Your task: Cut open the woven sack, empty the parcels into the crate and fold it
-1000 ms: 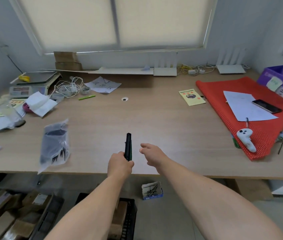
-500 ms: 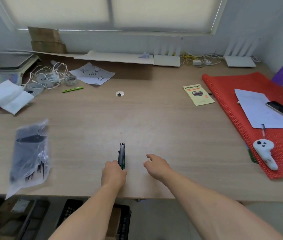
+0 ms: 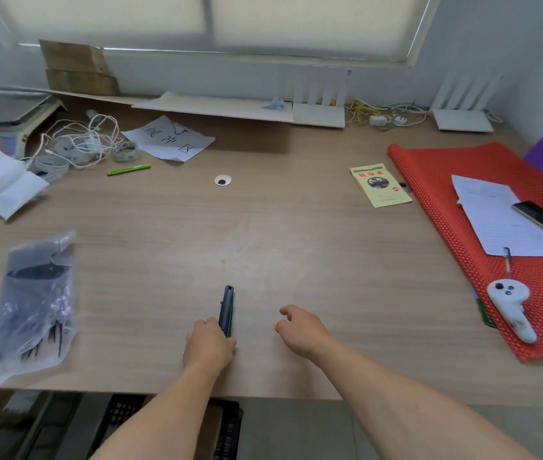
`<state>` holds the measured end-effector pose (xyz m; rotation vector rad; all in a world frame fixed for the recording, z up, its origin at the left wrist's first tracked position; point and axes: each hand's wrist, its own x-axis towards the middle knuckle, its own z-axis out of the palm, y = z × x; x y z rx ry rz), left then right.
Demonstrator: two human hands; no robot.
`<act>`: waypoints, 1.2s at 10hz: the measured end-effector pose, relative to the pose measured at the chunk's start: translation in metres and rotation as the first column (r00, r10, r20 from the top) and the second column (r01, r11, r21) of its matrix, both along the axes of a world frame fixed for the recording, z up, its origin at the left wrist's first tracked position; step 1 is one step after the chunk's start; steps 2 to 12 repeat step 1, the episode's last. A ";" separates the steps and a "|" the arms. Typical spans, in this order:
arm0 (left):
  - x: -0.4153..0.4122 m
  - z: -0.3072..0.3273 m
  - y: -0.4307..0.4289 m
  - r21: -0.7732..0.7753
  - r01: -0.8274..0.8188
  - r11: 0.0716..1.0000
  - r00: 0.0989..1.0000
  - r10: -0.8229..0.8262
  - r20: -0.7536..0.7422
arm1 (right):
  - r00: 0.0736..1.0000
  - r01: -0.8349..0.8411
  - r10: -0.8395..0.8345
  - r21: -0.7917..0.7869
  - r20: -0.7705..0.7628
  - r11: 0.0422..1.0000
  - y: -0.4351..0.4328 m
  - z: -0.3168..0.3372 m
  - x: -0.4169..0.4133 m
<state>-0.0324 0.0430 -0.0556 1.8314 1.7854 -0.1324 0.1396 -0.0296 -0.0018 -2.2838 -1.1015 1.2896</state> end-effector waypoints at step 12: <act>0.005 0.017 0.007 0.029 -0.003 1.000 1.000 0.003 0.006 | 0.997 -0.036 0.034 0.027 0.066 0.999 0.003 0.014 0.005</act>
